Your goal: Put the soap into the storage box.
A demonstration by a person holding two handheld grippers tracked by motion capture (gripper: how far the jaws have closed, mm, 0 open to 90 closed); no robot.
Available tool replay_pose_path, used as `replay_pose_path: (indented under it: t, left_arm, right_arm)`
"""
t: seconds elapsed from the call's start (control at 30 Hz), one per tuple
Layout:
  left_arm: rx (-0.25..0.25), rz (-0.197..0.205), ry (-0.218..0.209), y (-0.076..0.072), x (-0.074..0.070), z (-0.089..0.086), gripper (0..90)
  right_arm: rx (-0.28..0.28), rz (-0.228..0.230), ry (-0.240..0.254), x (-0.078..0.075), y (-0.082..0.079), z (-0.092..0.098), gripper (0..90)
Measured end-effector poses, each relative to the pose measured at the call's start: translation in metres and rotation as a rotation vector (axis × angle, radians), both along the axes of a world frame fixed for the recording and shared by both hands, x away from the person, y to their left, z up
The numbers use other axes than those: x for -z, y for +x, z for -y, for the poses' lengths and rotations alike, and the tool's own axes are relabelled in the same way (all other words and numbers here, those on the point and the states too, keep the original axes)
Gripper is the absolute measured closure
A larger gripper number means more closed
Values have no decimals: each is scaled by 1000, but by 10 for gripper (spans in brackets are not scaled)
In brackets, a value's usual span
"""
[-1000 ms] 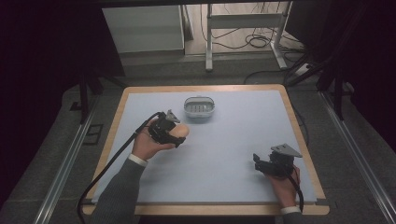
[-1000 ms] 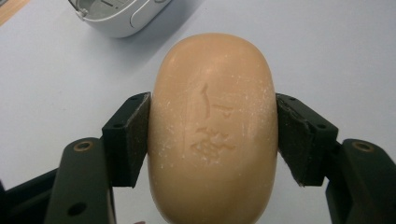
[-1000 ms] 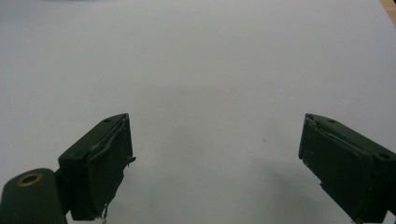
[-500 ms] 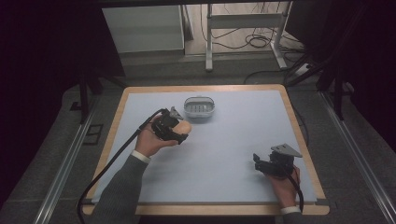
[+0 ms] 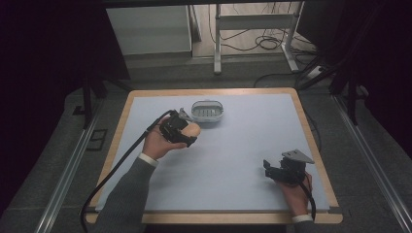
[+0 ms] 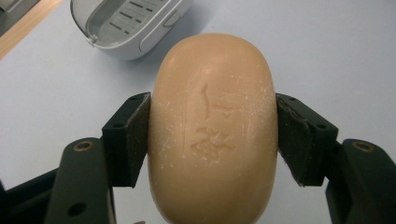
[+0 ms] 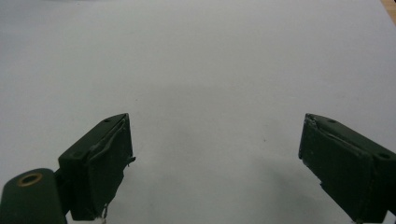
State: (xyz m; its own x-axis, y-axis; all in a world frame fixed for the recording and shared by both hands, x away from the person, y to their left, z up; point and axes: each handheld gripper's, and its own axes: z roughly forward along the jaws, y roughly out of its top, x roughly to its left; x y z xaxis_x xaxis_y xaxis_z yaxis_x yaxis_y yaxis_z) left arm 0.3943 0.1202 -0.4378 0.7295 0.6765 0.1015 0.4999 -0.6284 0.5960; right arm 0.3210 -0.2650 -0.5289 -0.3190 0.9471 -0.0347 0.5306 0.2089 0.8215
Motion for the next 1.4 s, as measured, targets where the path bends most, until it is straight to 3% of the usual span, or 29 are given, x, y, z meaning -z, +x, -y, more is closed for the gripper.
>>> replay_pose_path:
  t: [0.83, 1.07, 1.4]
  left_arm:
    - [3, -2, 20, 22, -6, 5, 325]
    - [-4, -9, -7, 29, -6, 3, 325]
    - [9, -19, 13, 40, -2, 6, 325]
  right_arm:
    - [2, -2, 5, 0, 0, 0, 99]
    - [2, -2, 3, 0, 0, 0, 99]
    - [2, -1, 3, 0, 0, 0, 99]
